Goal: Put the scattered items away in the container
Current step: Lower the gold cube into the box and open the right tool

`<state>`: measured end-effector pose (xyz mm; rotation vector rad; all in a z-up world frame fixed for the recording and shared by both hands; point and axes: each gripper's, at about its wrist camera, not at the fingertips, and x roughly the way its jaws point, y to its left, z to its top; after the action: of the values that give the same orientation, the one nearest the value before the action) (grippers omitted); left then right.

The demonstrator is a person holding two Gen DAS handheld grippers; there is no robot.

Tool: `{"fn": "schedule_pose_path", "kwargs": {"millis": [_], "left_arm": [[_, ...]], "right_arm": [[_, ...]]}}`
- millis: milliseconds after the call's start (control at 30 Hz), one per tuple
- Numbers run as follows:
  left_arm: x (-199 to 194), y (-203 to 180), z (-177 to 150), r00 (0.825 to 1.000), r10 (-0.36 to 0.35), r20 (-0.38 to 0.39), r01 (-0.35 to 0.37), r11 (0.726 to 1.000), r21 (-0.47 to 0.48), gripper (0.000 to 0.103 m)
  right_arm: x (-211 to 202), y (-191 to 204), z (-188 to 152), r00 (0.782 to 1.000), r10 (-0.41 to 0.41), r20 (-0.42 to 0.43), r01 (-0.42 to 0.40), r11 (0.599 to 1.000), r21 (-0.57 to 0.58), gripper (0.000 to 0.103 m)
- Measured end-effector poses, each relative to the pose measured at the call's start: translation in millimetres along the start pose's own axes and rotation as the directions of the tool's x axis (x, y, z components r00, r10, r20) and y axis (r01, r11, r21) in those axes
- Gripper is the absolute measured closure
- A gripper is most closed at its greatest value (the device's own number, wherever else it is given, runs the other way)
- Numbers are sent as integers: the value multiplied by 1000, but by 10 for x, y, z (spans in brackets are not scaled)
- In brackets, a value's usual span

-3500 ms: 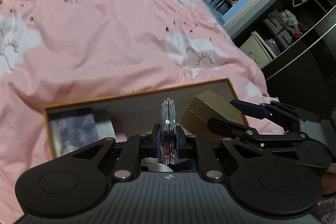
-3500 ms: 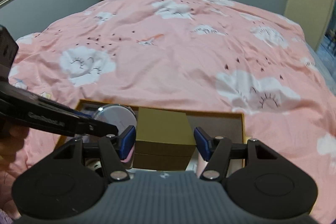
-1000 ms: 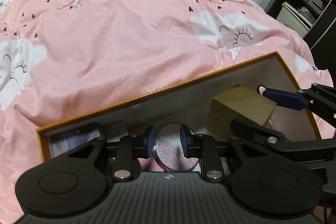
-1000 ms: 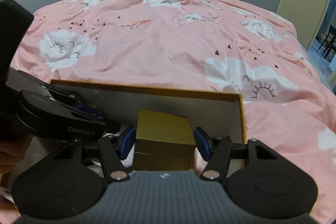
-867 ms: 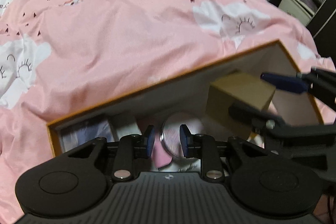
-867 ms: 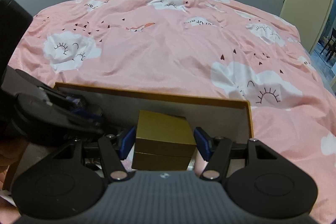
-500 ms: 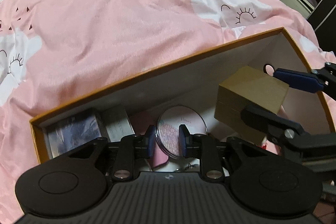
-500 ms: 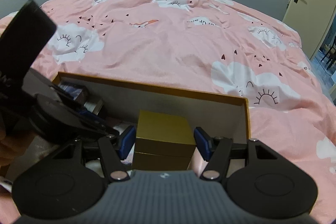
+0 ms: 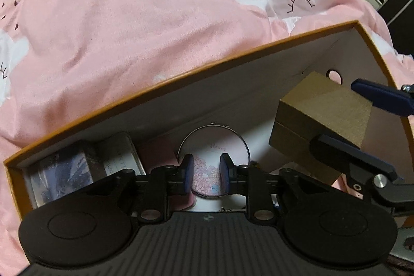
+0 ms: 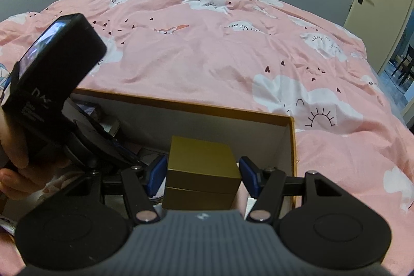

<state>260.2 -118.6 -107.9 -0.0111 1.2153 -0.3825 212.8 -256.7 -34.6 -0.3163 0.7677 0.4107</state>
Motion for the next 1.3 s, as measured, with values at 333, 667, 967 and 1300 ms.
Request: {"fn": "schedule_pose_path", "kwargs": {"millis": [333,667,967,1300], "left_arm": [[-618,136,-199,991,58,123,-59,998,3,77],[-821,345,-339,980,113,166,-107,993,-44,77],[-875,464,-440,978,116,171,-106,992,-64,77],[-852,488,-460,979,114,171,-104,992,-66,76]], "right_arm": [[109,133,84,999,41,22,-43,996,80,39],[368,432,88,1000,25,-6,-24,987,156,39],[500,559,90,999,17,-48,-11,994,108,39],[631,596,41,988,-12,-156,36,988,149,40]]}}
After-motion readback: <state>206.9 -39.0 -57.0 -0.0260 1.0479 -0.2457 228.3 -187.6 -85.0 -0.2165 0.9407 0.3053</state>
